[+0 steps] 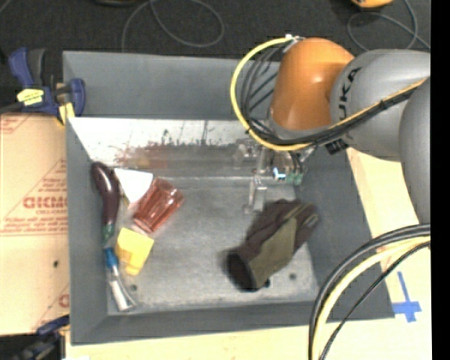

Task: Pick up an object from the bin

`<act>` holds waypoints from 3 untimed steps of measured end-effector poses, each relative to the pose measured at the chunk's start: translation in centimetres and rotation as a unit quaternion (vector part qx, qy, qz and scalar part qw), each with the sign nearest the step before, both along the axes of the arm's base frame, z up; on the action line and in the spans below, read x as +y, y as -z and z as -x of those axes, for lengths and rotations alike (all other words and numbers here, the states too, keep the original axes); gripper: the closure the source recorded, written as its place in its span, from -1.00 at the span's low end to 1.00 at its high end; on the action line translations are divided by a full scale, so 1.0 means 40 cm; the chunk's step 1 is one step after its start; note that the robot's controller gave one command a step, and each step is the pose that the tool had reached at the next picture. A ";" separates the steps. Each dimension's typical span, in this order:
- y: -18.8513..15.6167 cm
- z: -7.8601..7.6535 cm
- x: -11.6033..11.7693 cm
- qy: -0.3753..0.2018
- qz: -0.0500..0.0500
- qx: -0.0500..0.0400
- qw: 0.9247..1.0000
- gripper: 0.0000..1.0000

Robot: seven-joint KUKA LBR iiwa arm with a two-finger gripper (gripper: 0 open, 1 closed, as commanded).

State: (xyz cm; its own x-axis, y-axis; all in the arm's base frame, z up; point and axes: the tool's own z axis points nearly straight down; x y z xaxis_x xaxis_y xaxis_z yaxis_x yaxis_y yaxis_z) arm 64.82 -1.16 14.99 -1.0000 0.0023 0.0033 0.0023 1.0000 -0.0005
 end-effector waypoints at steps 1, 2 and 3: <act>-0.014 -0.004 0.000 0.000 0.000 -0.004 1.000 -1.00; 0.103 0.062 -0.081 -0.121 0.000 -0.006 0.993 -1.00; 0.158 0.084 -0.130 -0.178 0.000 0.000 0.984 -1.00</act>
Offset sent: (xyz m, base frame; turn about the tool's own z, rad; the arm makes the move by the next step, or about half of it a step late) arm -0.0479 -0.0608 -0.0799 -0.3978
